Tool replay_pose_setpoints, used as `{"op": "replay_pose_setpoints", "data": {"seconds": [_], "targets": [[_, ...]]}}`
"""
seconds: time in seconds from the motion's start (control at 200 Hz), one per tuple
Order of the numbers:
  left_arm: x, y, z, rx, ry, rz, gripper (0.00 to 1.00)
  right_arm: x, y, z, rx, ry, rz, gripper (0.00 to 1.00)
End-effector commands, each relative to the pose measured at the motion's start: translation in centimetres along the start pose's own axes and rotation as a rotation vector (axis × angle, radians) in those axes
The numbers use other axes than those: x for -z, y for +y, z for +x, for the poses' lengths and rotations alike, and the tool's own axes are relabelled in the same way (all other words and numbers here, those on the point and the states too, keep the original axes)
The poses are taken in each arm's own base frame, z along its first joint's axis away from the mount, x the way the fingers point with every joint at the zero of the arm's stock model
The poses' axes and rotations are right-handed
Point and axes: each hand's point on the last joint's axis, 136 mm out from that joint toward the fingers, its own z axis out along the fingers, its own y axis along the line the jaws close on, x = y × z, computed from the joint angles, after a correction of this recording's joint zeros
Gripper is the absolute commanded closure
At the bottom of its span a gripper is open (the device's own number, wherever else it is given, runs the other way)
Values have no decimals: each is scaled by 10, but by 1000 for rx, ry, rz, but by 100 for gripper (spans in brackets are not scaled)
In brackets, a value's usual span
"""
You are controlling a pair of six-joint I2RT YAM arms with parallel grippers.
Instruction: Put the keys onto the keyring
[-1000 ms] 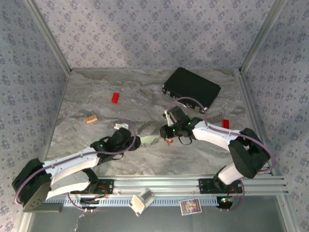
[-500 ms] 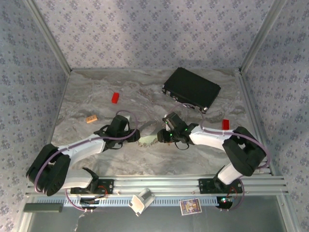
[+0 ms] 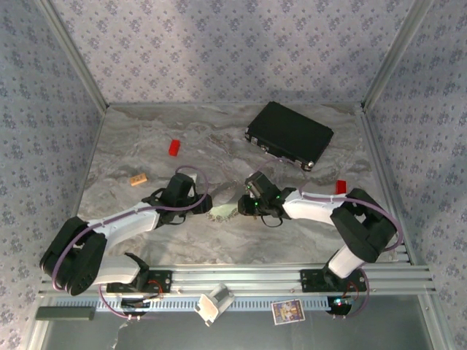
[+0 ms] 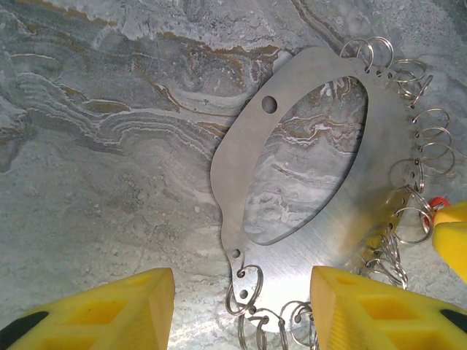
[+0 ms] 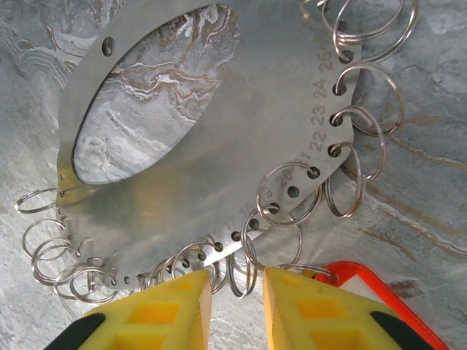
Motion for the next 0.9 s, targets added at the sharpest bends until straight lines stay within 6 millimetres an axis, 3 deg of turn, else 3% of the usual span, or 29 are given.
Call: {"op": "replay_pose_setpoints", "data": {"seconds": [0.0, 0.53, 0.894], "targets": [[2, -9, -8, -10, -21, 34, 48, -7, -6, 6, -27, 7, 29, 76], [2, -11, -8, -11, -20, 38, 48, -11, -11, 6, -60, -14, 63, 78], [3, -10, -7, -7, -24, 34, 49, -10, -8, -2, -33, -22, 54, 94]]}}
